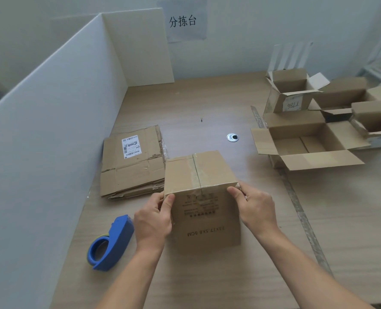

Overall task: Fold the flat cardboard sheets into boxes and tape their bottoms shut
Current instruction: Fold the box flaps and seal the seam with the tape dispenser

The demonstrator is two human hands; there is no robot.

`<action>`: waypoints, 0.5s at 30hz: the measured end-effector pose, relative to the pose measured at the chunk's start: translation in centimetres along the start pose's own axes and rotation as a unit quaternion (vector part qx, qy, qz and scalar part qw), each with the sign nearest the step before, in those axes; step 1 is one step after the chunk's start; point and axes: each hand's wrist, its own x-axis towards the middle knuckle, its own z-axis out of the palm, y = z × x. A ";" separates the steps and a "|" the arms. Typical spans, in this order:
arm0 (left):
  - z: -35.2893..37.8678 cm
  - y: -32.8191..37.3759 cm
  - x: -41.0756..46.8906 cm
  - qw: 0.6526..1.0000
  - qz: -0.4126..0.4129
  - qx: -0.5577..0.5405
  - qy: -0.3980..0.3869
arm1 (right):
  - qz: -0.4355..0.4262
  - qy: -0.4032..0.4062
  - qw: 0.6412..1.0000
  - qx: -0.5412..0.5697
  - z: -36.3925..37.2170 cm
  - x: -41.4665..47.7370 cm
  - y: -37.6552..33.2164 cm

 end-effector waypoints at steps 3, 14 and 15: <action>0.2 -0.1 -0.1 1.000 0.009 0.011 0.001 | 0.009 -0.001 1.000 -0.012 0.2 0.3 0.3; 0.5 -1.2 -1.5 0.988 -0.073 -0.128 -0.036 | 0.162 -0.113 0.948 0.248 -0.9 0.1 0.7; 0.7 -1.3 -1.5 0.985 -0.081 -0.149 -0.041 | 0.181 -0.118 0.939 0.266 -1.2 0.2 0.5</action>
